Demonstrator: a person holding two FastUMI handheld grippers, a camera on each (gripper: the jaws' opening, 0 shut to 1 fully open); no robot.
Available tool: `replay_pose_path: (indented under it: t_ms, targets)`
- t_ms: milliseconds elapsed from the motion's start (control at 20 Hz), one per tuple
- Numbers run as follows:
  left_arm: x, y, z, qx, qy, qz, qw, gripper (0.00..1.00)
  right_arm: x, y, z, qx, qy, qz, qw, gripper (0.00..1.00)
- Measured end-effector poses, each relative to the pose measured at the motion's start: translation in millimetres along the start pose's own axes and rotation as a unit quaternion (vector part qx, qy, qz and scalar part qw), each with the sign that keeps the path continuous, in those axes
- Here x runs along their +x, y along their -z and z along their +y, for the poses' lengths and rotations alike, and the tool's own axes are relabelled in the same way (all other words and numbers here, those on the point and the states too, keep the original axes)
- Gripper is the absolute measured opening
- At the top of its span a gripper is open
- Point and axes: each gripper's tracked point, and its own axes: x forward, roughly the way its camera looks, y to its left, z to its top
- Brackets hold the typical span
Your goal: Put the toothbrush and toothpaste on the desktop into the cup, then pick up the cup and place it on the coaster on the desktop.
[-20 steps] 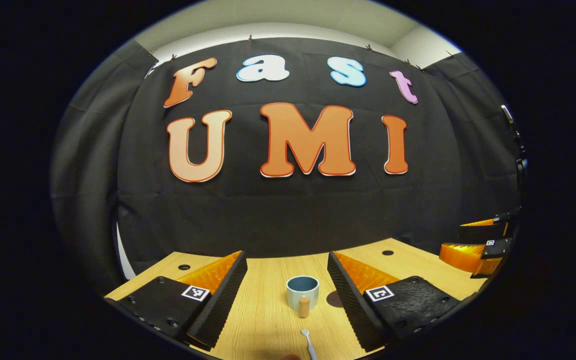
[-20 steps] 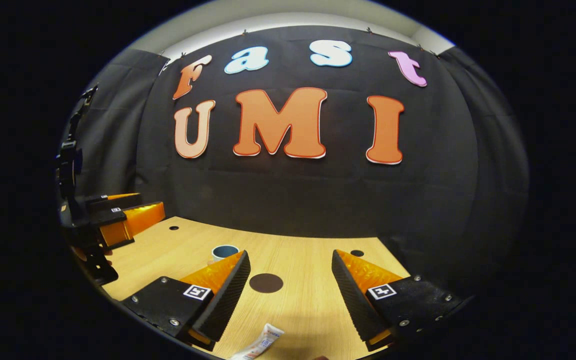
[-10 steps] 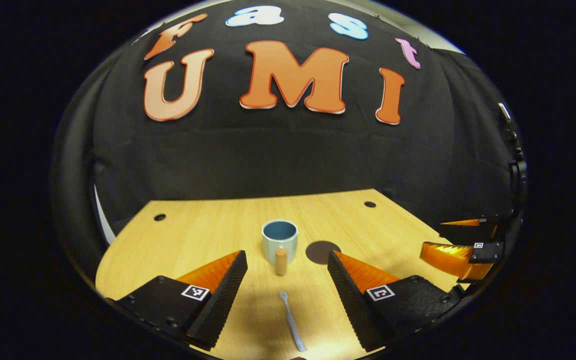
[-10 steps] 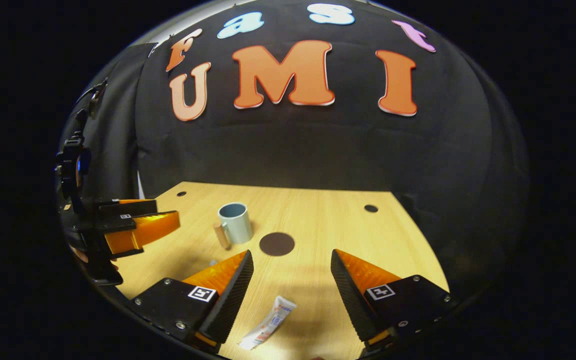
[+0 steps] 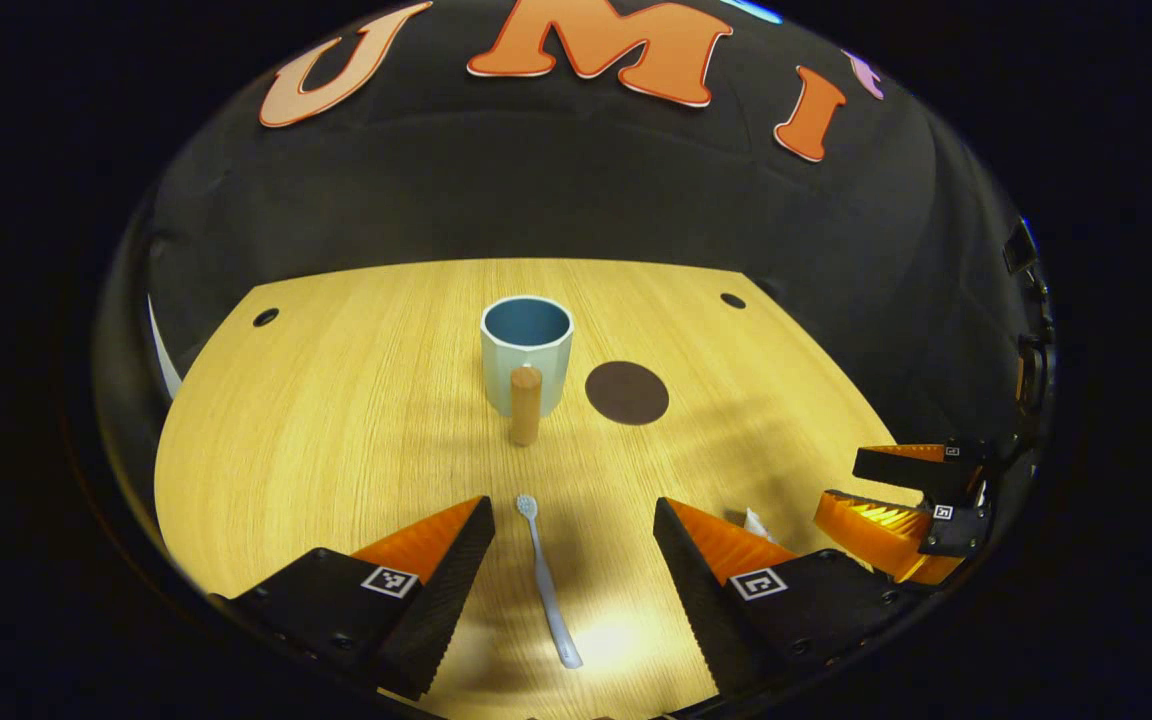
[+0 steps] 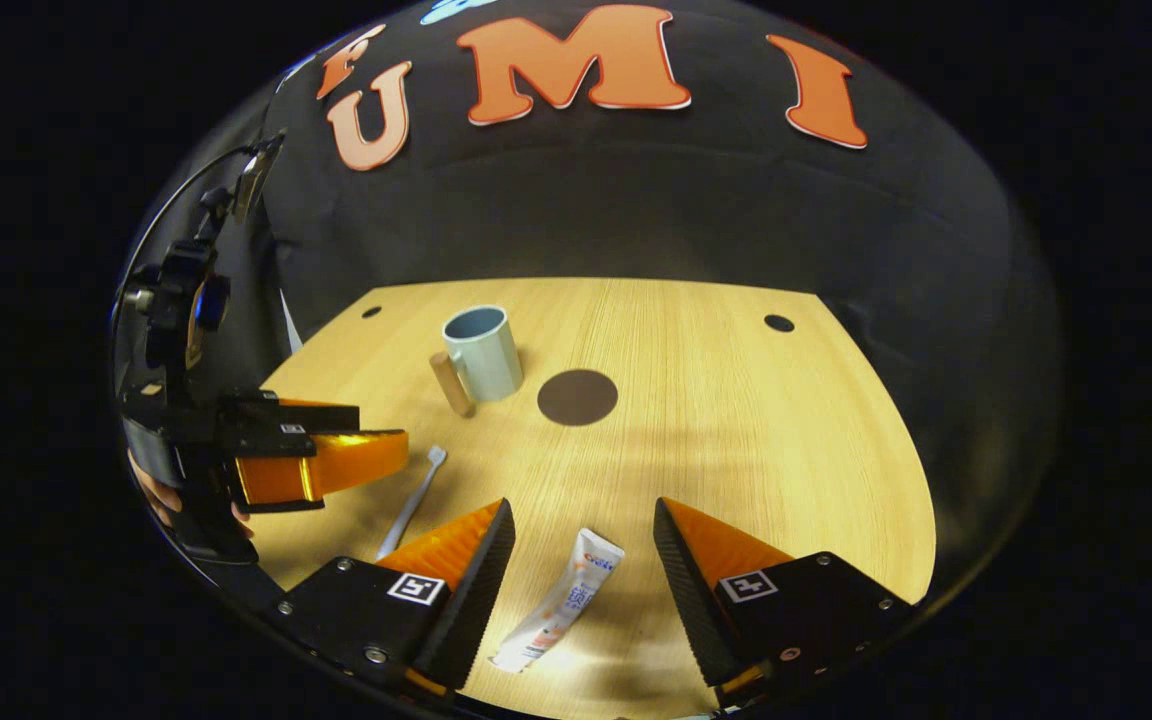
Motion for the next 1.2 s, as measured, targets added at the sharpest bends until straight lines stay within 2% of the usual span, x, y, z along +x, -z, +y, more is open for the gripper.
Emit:
replay_pose_path:
  t_ms: [150, 250, 350, 400, 500, 550, 600, 650, 700, 750, 850, 900, 950, 1050, 1100, 1200]
  targets:
    - [3.8, 2.0, 1.8, -0.01, -0.004, 0.046, 0.999, 0.97, 13.2, 23.1, -0.5, 0.008, 0.001, 0.047, 0.999, 0.8]
    - [9.4, 7.5, 5.4, -0.019, -0.023, 0.08, 0.996, 0.95, 24.7, 38.7, -0.7, 0.008, -0.003, 0.072, 0.997, 0.77]
    - [13.2, 11.0, 3.3, -0.032, -0.021, 0.107, 0.994, 0.95, 31.3, 47.4, -4.9, 0.007, 0.005, 0.092, 0.996, 0.76]
    - [12.2, 13.8, 5.0, -0.032, -0.023, 0.12, 0.992, 0.92, 34.2, 51.8, -3.1, 0.008, 0.002, 0.101, 0.995, 0.74]
    - [13.2, 11.2, 9.2, -0.028, -0.033, 0.131, 0.99, 0.91, 36.3, 59.4, -3.3, -0.004, -0.001, 0.113, 0.994, 0.66]
    - [13.2, 11.9, 9.3, -0.029, -0.035, 0.14, 0.989, 0.91, 37.9, 63.2, -3.4, -0.003, 0.0, 0.121, 0.993, 0.58]
    - [13.1, 16.8, 9.5, -0.031, -0.037, 0.151, 0.987, 0.94, 39.8, 68.2, -2.8, 0.0, 0.0, 0.128, 0.992, 0.59]
    - [12.5, 18.2, 8.9, -0.029, -0.04, 0.158, 0.986, 0.9, 40.8, 73.5, -3.1, 0.004, -0.001, 0.139, 0.99, 0.48]
    - [13.1, 21.2, 8.4, -0.025, -0.045, 0.162, 0.986, 0.84, 44.5, 79.2, 0.0, 0.011, -0.004, 0.147, 0.989, 0.46]
    - [14.8, 24.7, 5.3, -0.022, -0.048, 0.164, 0.985, 0.84, 48.6, 83.9, 3.4, 0.018, -0.008, 0.158, 0.987, 0.43]
    - [14.7, 36.9, -2.8, -0.027, -0.048, 0.177, 0.983, 0.88, 48.5, 83.5, 5.2, 0.032, -0.015, 0.165, 0.986, 0.43]
    - [17.2, 40.1, -8.4, -0.03, -0.051, 0.181, 0.982, 0.78, 44.8, 83.2, 4.3, 0.043, -0.019, 0.168, 0.985, 0.43]
    - [18.8, 41.5, -10.5, -0.031, -0.055, 0.184, 0.981, 0.73, 43.1, 84.1, 4.5, 0.05, -0.02, 0.175, 0.983, 0.42]
    - [13.8, 45.0, -13.1, -0.037, -0.057, 0.19, 0.979, 0.68, 39.4, 89.5, 4.4, 0.053, -0.031, 0.19, 0.98, 0.42]
    - [13.7, 46.4, -11.9, -0.038, -0.057, 0.191, 0.979, 0.71, 40.0, 90.9, 5.9, 0.059, -0.033, 0.198, 0.978, 0.42]
    - [17.0, 48.6, -11.9, -0.04, -0.059, 0.195, 0.978, 0.71, 40.6, 92.0, 7.4, 0.062, -0.033, 0.208, 0.976, 0.41]
